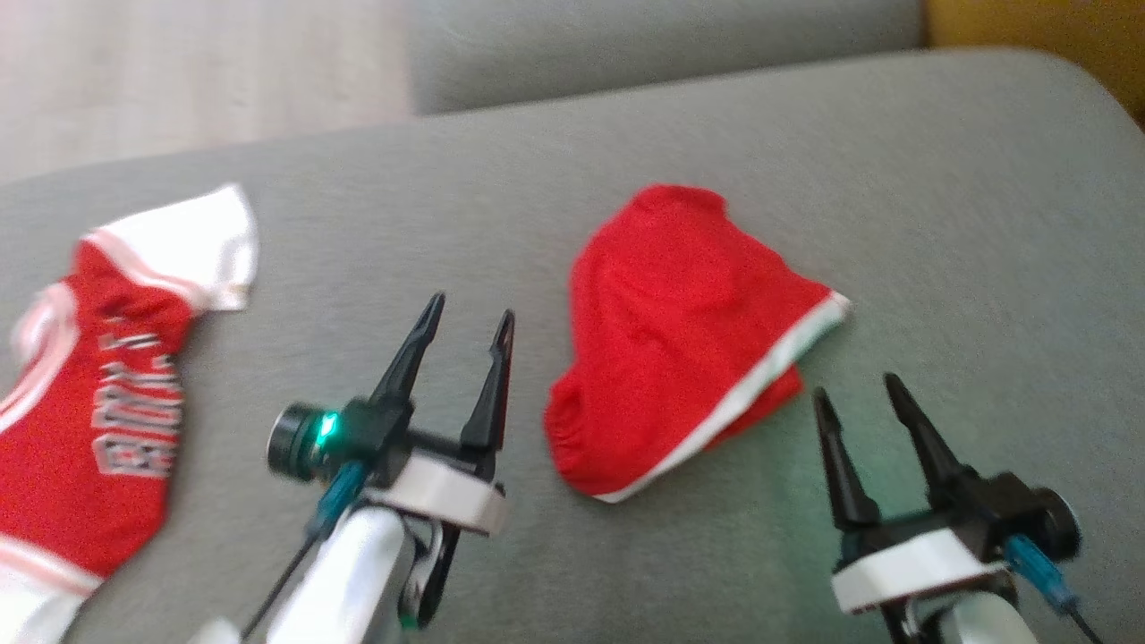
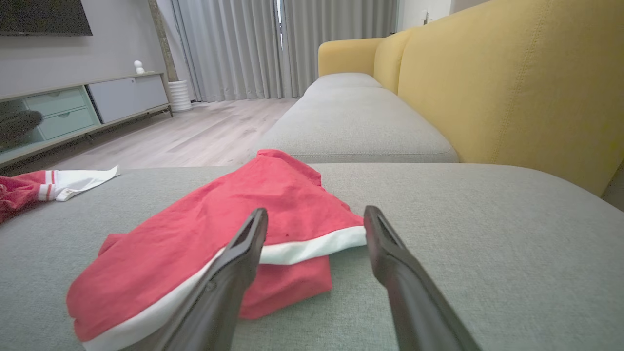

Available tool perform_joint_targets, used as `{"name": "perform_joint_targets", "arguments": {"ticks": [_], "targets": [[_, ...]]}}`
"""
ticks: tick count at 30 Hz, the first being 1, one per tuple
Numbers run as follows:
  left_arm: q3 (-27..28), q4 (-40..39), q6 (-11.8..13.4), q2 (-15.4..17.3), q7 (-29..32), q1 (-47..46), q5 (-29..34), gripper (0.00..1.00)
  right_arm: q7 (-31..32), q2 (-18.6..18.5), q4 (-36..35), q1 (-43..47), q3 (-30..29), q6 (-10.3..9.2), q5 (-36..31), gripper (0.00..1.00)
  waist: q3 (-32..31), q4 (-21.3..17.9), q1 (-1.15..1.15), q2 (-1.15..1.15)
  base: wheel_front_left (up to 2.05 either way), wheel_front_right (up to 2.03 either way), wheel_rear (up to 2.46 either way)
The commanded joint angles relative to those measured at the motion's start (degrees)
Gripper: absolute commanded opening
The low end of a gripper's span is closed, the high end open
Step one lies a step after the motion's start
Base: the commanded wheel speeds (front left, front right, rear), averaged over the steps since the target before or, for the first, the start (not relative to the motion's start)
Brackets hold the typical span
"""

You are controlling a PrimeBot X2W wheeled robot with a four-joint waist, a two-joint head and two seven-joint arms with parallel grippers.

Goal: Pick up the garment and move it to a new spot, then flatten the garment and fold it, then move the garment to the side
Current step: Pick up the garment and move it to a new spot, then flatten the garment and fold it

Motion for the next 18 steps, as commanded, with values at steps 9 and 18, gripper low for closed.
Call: {"name": "perform_joint_targets", "arguments": {"ticks": [9,18], "targets": [[13.4,-15.7,2.3,-2.1,-0.3,17.9,4.5,1.00,-0.1,-0.2,-1.5,4.7,-4.9,0.39,1.3,1.00,-7.1,9.0,0.01,0.00,0.00,0.00,0.00],[16.7,-19.1,1.7,-2.8,-0.3,26.4,8.0,1.00,-0.1,-0.2,-1.9,6.4,-5.2,0.39,0.4,1.00,-8.8,7.9,0.01,0.00,0.00,0.00,0.00]]}}
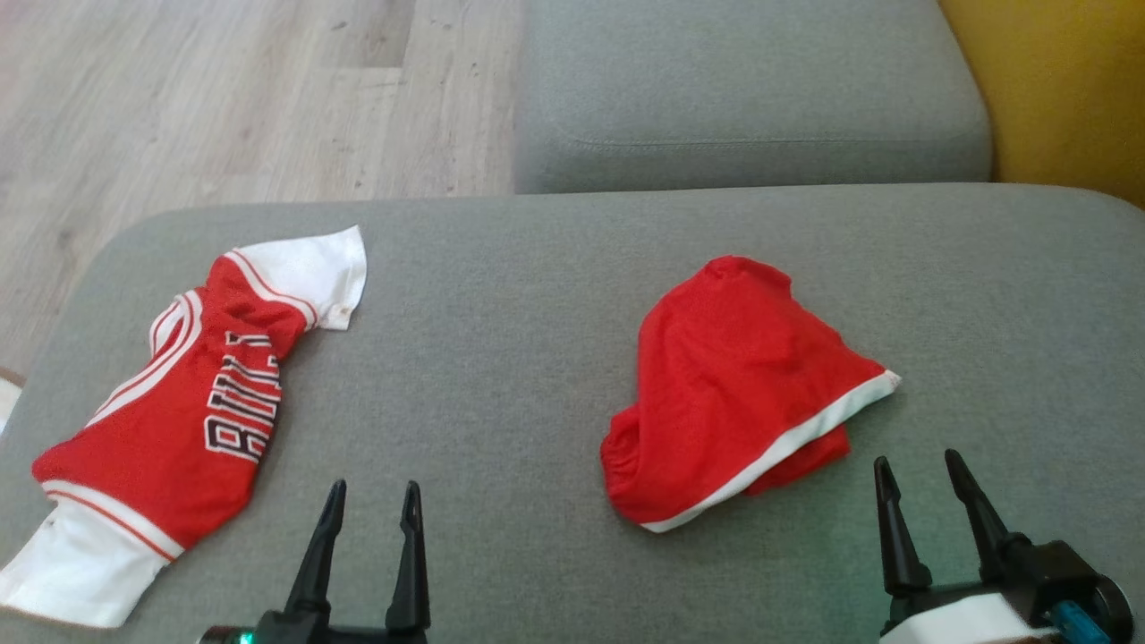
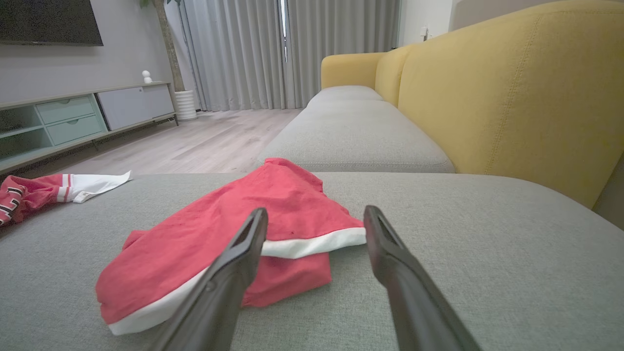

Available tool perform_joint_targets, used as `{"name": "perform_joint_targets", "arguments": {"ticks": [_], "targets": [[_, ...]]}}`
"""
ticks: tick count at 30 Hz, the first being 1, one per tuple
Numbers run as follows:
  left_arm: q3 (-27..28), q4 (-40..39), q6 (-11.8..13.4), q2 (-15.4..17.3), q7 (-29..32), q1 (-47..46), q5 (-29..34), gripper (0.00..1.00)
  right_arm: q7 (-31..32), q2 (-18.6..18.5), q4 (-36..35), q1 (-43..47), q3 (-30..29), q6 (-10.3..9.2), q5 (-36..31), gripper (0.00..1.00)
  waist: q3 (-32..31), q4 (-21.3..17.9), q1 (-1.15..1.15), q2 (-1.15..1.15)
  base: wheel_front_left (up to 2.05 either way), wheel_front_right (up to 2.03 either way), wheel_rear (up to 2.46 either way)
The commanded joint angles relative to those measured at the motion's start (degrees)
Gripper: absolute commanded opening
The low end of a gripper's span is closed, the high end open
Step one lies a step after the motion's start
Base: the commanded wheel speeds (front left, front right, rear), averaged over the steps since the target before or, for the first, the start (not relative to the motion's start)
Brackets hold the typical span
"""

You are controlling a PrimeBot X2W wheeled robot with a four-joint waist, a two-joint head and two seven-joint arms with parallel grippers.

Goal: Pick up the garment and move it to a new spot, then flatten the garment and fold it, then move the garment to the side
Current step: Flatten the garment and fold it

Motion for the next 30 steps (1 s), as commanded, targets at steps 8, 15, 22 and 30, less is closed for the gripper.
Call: {"name": "perform_joint_targets", "arguments": {"ticks": [8,15,22,30], "targets": [[2.4,-2.2,-0.3,-0.6,-0.3,-0.9,0.2,1.00,-0.2,-0.4,-1.8,-1.4,2.3,0.39,-0.6,1.00,-1.1,-1.3,0.00,0.00,0.00,0.00,0.00],[1.8,-1.6,-0.4,-0.6,-0.3,-0.7,-0.2,1.00,-0.2,-0.4,-1.9,0.0,2.4,0.39,-0.1,1.00,-2.0,-1.2,0.00,0.00,0.00,0.00,0.00],[1.6,-0.9,-0.4,-0.6,-0.3,-0.2,-0.3,1.00,-0.2,-0.4,-1.9,0.5,2.6,0.39,-0.1,1.00,-2.4,-1.2,0.00,0.00,0.00,0.00,0.00],[1.2,0.0,0.0,-0.6,-0.3,0.0,-0.8,1.00,-0.2,-0.4,-1.7,1.0,2.6,0.39,-0.4,1.00,-2.7,-1.1,0.00,0.00,0.00,0.00,0.00]]}}
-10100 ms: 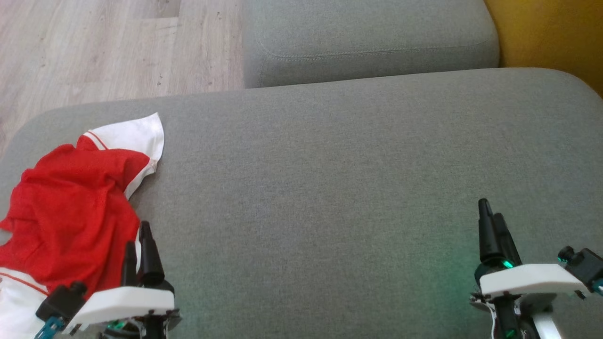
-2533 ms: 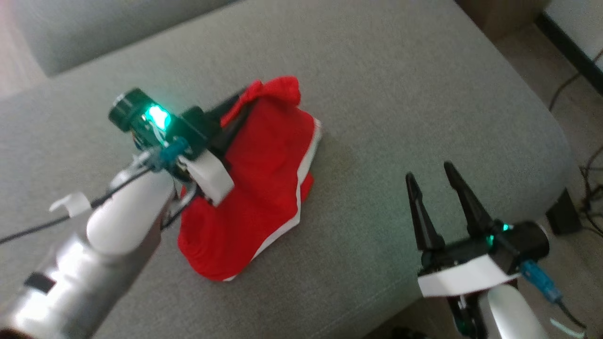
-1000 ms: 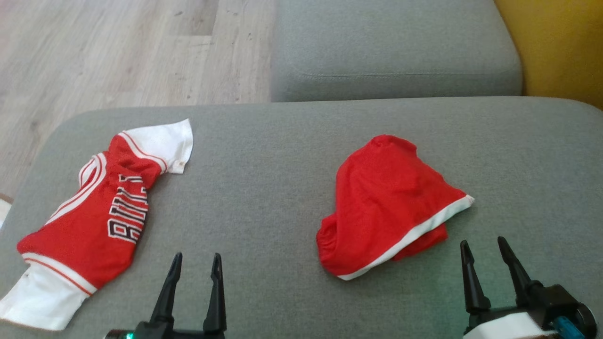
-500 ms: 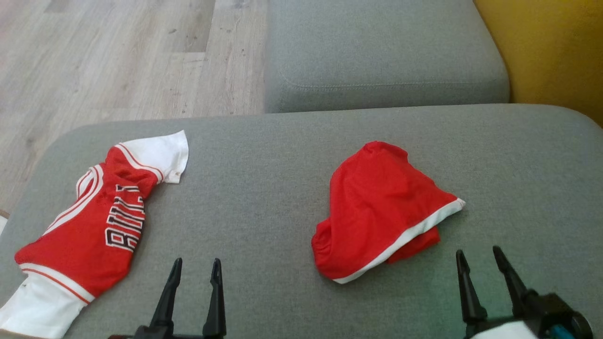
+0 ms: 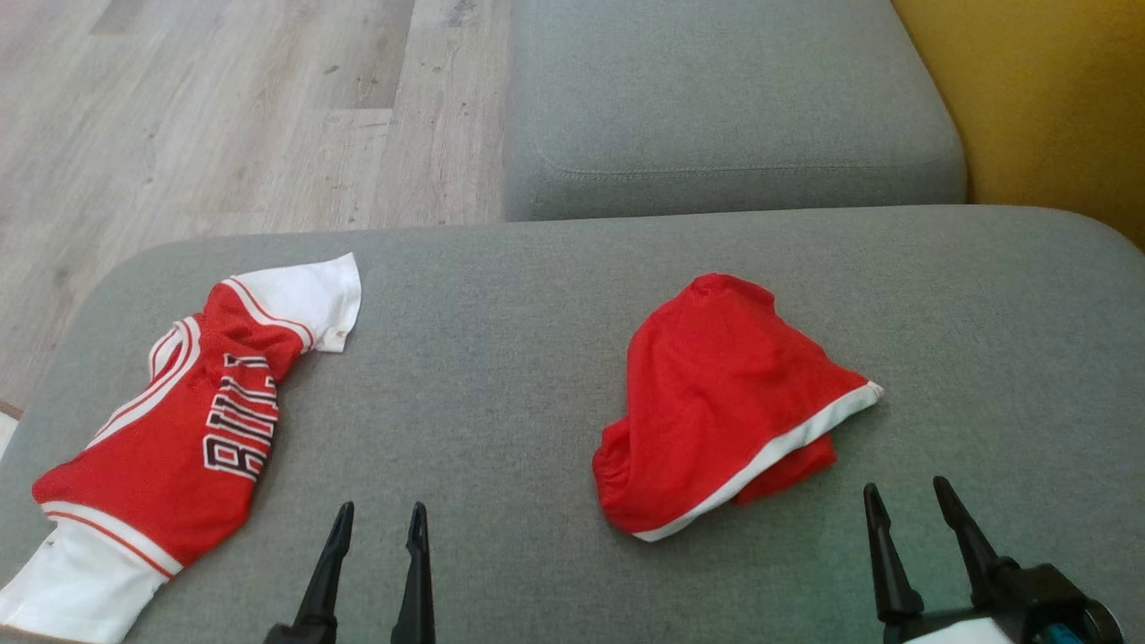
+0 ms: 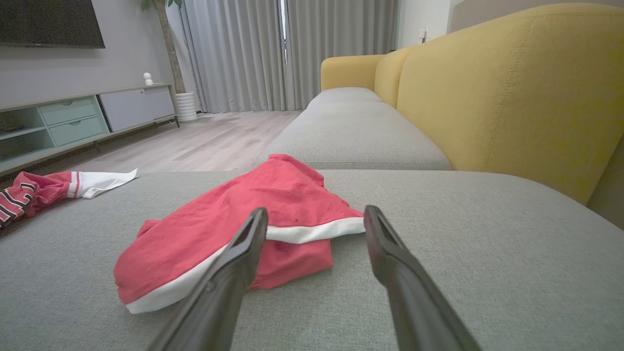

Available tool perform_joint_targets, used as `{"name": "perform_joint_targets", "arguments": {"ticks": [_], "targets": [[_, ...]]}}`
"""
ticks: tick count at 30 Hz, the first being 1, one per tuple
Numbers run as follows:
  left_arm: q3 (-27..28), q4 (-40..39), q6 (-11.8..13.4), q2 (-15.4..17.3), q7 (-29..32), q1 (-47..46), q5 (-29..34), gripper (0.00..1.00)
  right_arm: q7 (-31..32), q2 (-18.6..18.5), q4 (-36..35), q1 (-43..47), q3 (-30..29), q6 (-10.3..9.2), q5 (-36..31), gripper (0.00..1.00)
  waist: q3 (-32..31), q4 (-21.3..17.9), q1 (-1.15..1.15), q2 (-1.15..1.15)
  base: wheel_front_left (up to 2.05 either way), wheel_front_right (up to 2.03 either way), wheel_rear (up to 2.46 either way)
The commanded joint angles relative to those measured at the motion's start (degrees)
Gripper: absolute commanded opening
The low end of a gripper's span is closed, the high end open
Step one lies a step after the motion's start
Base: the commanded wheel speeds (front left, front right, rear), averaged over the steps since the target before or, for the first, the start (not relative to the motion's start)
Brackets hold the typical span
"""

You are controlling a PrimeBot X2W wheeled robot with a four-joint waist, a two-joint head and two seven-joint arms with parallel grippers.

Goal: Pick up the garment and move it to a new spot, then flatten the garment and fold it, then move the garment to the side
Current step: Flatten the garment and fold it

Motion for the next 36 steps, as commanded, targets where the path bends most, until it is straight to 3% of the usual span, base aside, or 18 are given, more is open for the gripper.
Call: {"name": "perform_joint_targets", "arguments": {"ticks": [1,15,21,28,36], "targets": [[1.5,-1.6,0.5,-0.5,-0.3,-1.2,-0.4,1.00,-0.2,-0.4,-1.7,-1.4,1.3,0.39,-0.3,1.00,-0.1,0.1,0.00,0.00,0.00,0.00,0.00],[0.5,1.0,0.2,-0.5,-0.3,-1.7,-0.9,1.00,-0.2,-0.4,-2.1,-2.1,1.8,0.39,-0.8,1.00,1.4,-0.7,0.00,0.00,0.00,0.00,0.00],[-2.9,9.1,-2.9,-0.5,-0.3,-6.4,-3.0,1.00,-0.2,-0.4,-2.7,-3.3,2.2,0.39,-1.5,1.00,4.6,-2.6,0.00,0.00,0.00,0.00,0.00],[-11.7,21.2,-7.2,-0.5,-0.3,-13.9,-6.5,1.00,-0.2,-0.4,-3.0,-4.7,3.1,0.39,-2.6,1.00,8.9,-4.8,0.00,0.00,0.00,0.00,0.00],[-18.2,33.4,-8.2,-0.5,-0.3,-25.0,-8.9,1.00,-0.2,-0.4,-3.5,-7.9,3.6,0.39,-4.0,1.00,14.2,-8.3,0.00,0.00,0.00,0.00,0.00]]}}
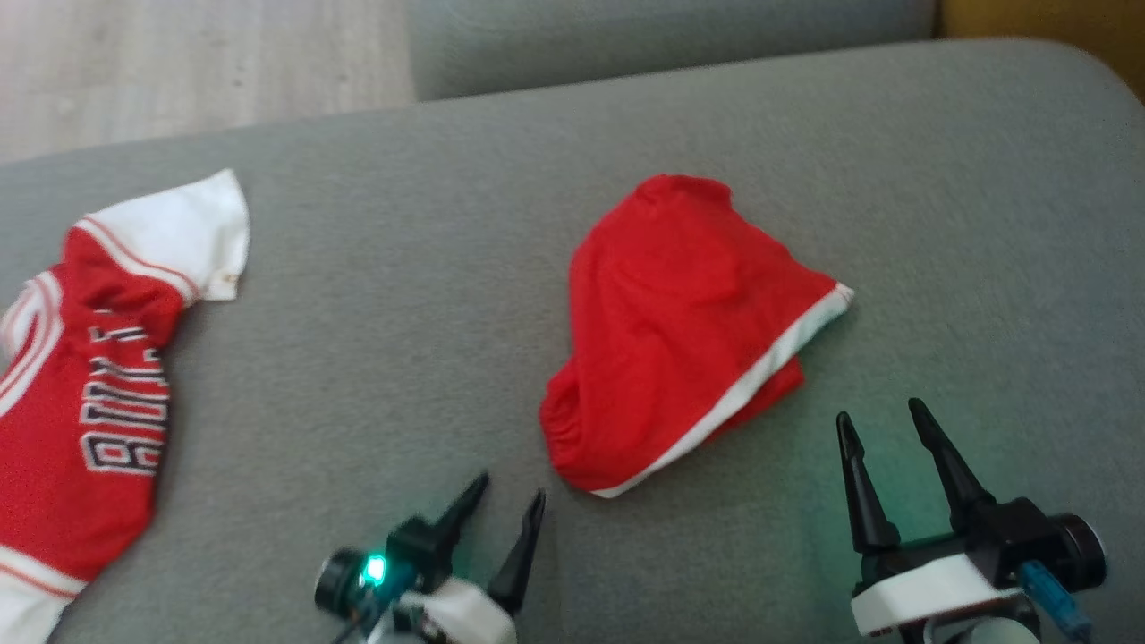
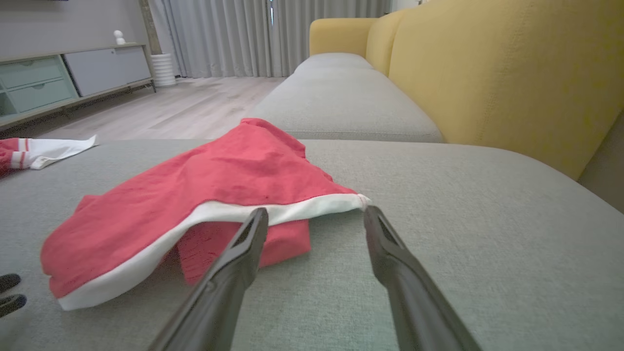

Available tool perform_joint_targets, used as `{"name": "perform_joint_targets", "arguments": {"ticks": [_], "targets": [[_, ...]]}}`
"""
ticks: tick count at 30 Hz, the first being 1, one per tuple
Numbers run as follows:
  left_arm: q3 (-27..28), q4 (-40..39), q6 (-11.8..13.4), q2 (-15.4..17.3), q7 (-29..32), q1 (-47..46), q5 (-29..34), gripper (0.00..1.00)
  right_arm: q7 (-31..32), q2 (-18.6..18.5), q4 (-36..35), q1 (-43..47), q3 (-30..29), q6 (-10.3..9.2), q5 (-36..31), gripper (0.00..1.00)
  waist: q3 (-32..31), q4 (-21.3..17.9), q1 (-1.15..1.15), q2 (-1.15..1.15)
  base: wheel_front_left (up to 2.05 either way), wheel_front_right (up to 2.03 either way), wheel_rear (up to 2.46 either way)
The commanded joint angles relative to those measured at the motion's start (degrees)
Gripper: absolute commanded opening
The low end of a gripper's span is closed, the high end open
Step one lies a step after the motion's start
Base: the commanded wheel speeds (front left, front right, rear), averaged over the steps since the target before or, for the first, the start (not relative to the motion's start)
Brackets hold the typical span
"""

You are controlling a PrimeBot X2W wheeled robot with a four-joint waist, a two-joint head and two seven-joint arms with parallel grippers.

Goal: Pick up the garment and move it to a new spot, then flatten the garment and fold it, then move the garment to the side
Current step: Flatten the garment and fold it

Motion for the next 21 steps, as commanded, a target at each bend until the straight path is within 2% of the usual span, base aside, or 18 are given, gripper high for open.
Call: {"name": "perform_joint_targets", "arguments": {"ticks": [1,10,21], "targets": [[0.2,0.1,0.0,-0.2,-0.4,-3.3,-0.5,1.00,-0.2,-0.4,-1.9,-1.8,1.4,0.39,-0.6,1.00,2.1,-2.1,-0.02,0.00,0.00,0.00,0.00],[-5.2,3.3,-1.4,-0.2,-0.4,-8.2,-2.1,1.00,-0.2,-0.4,-2.0,-3.3,1.4,0.39,-0.9,1.00,4.0,-5.3,-0.02,0.00,0.00,0.00,0.00],[-10.2,-5.7,-2.3,-0.2,-0.4,-9.2,-0.5,1.00,-0.2,-0.4,-1.7,-3.2,1.6,0.39,-0.5,1.00,3.3,-5.8,-0.02,0.00,0.00,0.00,0.00]]}}
